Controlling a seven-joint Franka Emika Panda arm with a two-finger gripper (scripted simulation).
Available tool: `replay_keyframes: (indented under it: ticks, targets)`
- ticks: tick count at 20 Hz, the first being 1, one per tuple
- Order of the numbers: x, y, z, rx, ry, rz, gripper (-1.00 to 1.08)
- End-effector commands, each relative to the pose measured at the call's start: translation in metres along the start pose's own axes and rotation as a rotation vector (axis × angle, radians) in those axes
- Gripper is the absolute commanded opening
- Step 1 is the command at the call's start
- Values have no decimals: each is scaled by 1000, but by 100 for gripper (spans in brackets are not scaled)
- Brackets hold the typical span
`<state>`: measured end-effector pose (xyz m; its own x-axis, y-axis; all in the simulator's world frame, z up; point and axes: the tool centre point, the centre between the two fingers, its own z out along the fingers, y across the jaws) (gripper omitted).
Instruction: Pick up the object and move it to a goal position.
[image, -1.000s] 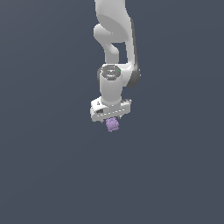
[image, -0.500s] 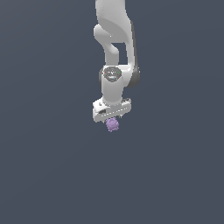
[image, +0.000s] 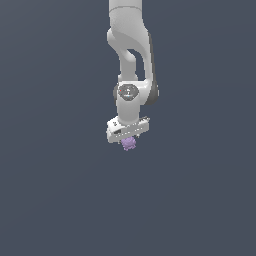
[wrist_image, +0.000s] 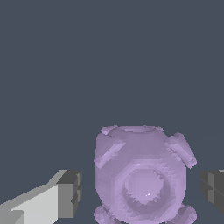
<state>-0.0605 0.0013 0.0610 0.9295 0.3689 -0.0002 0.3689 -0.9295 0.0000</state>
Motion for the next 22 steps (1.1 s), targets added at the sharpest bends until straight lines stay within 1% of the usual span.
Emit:
replay_keyframes:
  ticks: [1,7,8,22]
  targets:
    - [0,0,11,0,0,-1,100]
    - [0,0,22,0,0,-2,100]
    - [0,0,22,0,0,-2,-100]
    - [0,2,16,-1,0,-1,-100]
